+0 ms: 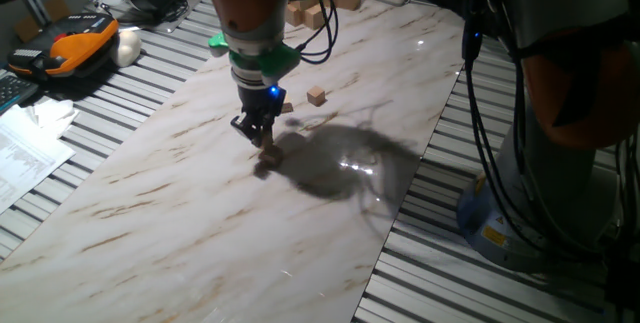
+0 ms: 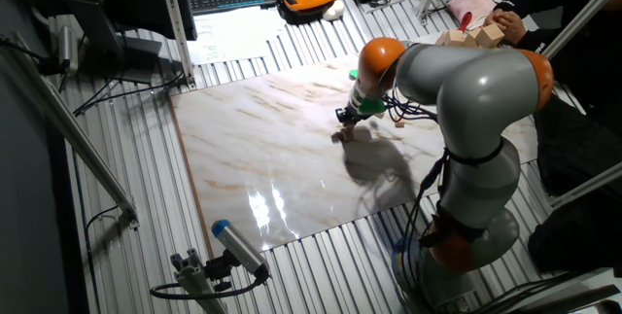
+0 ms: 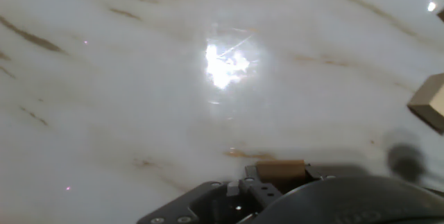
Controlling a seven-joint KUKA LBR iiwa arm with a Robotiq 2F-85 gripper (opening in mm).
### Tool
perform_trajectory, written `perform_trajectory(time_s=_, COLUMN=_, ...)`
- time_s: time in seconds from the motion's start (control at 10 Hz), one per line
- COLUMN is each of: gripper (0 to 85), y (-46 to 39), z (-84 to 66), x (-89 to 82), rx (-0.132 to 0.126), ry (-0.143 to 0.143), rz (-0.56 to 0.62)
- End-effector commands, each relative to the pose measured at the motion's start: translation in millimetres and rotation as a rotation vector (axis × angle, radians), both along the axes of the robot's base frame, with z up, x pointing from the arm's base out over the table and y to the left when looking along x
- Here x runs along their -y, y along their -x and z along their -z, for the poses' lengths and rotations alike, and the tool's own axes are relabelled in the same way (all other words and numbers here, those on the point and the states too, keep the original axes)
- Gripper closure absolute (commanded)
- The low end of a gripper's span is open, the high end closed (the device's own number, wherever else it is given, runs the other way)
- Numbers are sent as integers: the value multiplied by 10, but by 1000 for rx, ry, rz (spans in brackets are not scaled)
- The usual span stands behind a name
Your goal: Stack the blocks into a pyramid shape
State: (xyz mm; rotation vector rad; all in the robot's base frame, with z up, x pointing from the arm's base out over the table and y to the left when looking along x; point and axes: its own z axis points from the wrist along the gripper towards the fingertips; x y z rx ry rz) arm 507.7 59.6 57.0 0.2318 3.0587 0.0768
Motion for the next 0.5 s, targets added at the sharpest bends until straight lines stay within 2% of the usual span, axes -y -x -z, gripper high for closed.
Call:
perform_trajectory(time_s=0.0, gripper=850, y=-10, z=22, x=-10, rx=2, ry=5, rz=-8)
perform_trajectory(time_s=0.3, gripper=850, y=-48, z=84, x=-15, rx=12, ry=2, rz=-17)
perform_trajectory(time_s=0.4, gripper=850, y=-48, z=70, x=-19, rx=7, ry=-4, rz=-16)
